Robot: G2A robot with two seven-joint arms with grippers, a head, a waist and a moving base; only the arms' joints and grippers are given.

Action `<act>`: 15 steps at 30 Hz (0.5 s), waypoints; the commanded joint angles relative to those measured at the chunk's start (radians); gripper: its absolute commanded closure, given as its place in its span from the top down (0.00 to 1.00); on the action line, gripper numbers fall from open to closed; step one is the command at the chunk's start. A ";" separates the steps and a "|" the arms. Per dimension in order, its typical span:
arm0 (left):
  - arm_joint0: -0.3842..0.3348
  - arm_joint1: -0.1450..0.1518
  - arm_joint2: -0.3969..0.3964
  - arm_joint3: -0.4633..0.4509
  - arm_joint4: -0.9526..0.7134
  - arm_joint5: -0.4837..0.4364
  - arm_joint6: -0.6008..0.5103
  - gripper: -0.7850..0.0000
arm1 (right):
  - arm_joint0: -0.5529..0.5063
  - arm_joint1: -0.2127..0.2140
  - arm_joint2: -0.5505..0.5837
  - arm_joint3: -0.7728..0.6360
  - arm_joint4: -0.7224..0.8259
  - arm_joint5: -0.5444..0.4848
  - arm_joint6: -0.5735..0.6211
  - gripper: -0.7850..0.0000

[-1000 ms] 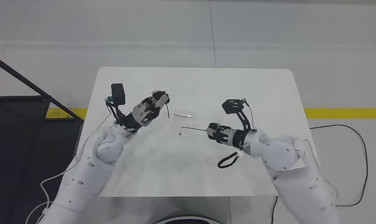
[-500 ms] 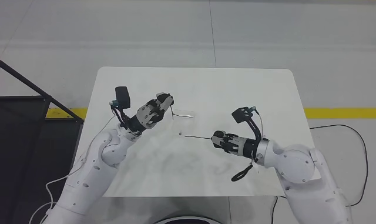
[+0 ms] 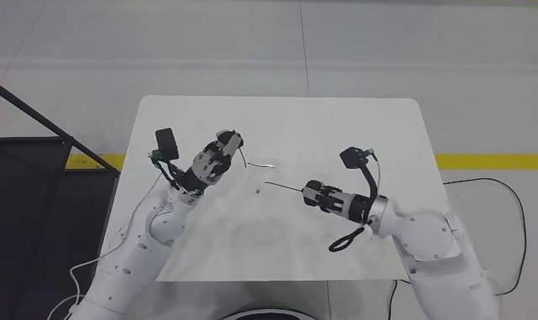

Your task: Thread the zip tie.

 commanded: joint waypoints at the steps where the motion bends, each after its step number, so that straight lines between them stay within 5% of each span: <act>1: 0.005 -0.005 0.000 0.008 0.046 0.010 0.083 0.00 | -0.003 -0.001 0.011 -0.004 0.036 0.027 -0.018 0.00; 7: 0.014 -0.024 0.032 0.083 0.232 0.068 0.356 0.00 | 0.023 -0.008 0.008 -0.030 0.136 0.147 -0.074 0.00; 15: 0.014 -0.024 0.032 0.083 0.232 0.068 0.356 0.00 | 0.026 -0.008 0.004 -0.034 0.137 0.151 -0.074 0.00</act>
